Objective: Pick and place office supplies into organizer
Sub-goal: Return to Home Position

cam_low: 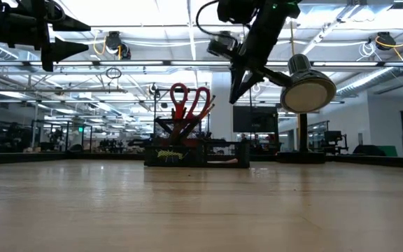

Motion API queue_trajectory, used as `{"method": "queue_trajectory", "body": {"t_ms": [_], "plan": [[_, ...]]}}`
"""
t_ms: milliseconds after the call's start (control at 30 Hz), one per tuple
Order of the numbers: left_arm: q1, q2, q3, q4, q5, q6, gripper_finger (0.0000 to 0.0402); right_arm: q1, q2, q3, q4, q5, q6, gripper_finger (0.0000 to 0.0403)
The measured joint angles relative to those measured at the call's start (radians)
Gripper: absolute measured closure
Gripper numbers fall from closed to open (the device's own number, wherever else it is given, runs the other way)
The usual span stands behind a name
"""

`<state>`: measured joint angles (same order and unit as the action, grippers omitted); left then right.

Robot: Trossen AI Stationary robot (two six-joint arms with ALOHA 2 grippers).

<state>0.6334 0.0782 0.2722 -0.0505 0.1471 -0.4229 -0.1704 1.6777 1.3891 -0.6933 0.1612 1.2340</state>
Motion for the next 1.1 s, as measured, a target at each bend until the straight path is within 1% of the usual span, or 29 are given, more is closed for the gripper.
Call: {"method": "queue_trajectory", "body": {"t_ms": [33,100,200,367,467,600,633,700,767,867,933,1000,1067,1100], "plan": [[0.0,0.0,0.0,0.0,0.0,0.0,0.0146,0.008,-0.003,0.0,0.007,0.035,-0.022,0.0401],[0.0,0.0,0.0,0.0,0.0,0.0,0.0146,0.025,-0.011,0.0,0.023,0.072,-0.073,0.0396],[0.0,0.0,0.0,0.0,0.0,0.0,0.0146,0.042,-0.028,0.0,0.061,0.049,-0.188,0.0389],[0.0,0.0,0.0,0.0,0.0,0.0,0.0146,0.06,-0.06,0.0,0.111,0.056,-0.34,0.0381],[0.0,0.0,0.0,0.0,0.0,0.0,0.0146,0.104,-0.076,0.0,0.217,0.117,-0.503,0.0377],[0.0,0.0,0.0,0.001,0.0,0.0,0.0146,0.194,-0.106,0.0,0.456,0.205,-0.736,0.0374],[0.0,0.0,0.0,0.0,0.0,0.0,0.0146,0.215,-0.112,0.0,0.525,0.207,-0.773,0.0374],[0.0,0.0,0.0,0.001,0.0,0.0,0.0146,0.241,-0.124,-0.018,0.64,0.202,-0.797,0.0374],[0.0,0.0,0.0,0.002,-0.003,0.0,0.0146,0.252,-0.151,-0.07,0.721,0.201,-0.763,0.0373],[0.0,0.0,0.0,0.004,-0.024,-0.011,0.0146,0.256,-0.219,-0.198,0.829,0.217,-0.733,0.0373],[0.0,0.0,0.0,0.005,-0.004,-0.084,0.0146,0.271,-0.3,-0.305,0.87,0.265,-0.711,0.0374],[-0.001,0.0,0.0,0.04,0.001,-0.103,0.0146,0.293,-0.389,-0.422,0.948,0.328,-0.704,0.0372],[0.0,-0.001,0.004,0.061,0.009,-0.084,0.0146,0.309,-0.482,-0.543,1.0,0.378,-0.767,0.0369],[-0.001,-0.001,0.004,0.049,0.035,-0.056,0.0146,0.314,-0.528,-0.603,1.006,0.388,-0.823,0.0368]]}}
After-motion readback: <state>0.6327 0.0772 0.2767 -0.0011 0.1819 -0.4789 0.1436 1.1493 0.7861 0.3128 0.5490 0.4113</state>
